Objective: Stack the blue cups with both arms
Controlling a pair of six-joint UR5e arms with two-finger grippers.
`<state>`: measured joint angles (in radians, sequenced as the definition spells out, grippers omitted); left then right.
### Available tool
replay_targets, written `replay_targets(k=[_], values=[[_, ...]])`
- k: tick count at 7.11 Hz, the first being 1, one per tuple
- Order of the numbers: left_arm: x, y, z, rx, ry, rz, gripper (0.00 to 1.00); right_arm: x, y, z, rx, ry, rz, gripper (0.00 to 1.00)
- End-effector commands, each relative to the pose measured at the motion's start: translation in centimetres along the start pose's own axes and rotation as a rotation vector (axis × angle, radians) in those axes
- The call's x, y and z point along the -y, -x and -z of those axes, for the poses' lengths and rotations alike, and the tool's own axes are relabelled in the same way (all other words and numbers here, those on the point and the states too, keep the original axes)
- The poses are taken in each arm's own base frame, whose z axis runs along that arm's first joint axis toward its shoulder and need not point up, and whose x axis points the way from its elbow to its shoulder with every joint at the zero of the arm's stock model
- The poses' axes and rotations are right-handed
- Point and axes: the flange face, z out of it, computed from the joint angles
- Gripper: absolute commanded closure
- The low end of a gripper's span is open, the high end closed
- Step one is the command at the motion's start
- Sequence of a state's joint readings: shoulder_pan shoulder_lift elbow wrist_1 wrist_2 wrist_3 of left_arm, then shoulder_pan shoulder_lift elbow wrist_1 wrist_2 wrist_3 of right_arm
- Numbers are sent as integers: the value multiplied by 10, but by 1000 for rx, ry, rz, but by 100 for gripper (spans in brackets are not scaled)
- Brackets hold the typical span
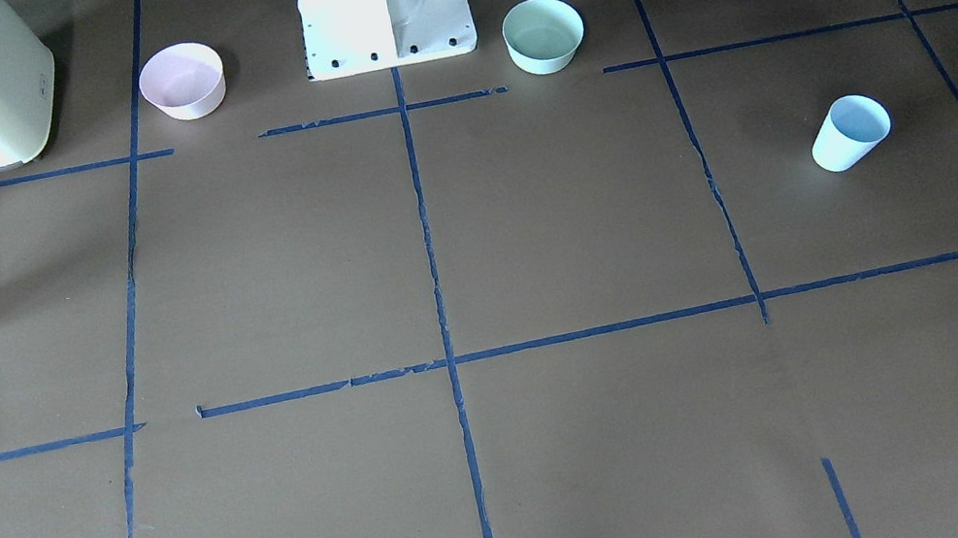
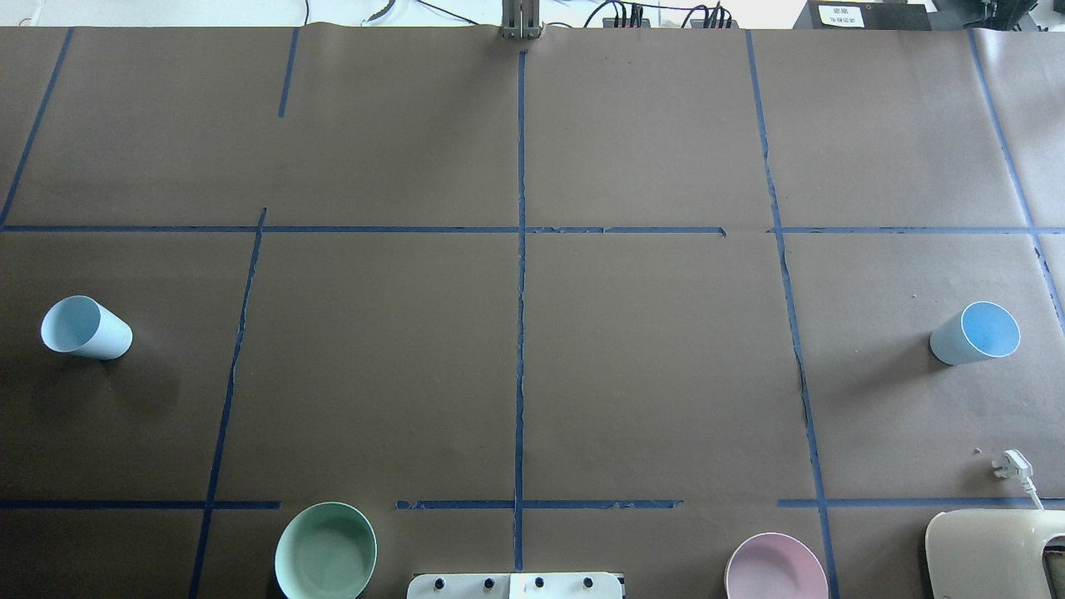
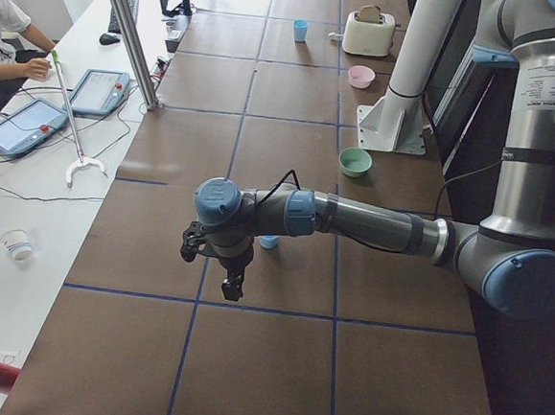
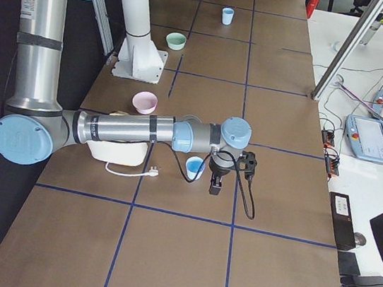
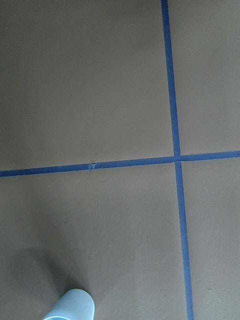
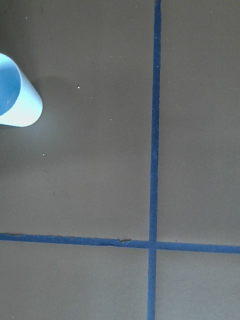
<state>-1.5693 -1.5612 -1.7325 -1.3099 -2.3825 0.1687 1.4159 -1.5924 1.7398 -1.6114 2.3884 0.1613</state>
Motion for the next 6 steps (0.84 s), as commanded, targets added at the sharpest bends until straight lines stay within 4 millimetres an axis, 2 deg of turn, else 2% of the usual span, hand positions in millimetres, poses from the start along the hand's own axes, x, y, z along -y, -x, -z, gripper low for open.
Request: replay_targets(k=[1, 5, 6], values=[[1, -5, 5, 5, -11, -11, 0, 0, 1, 1, -5, -25, 25, 0], [1, -7, 5, -5, -16, -21, 0, 4, -5, 4, -80, -72, 74, 0], [-5, -7, 4, -8, -16, -24, 0, 4, -4, 4, -82, -73, 75, 0]])
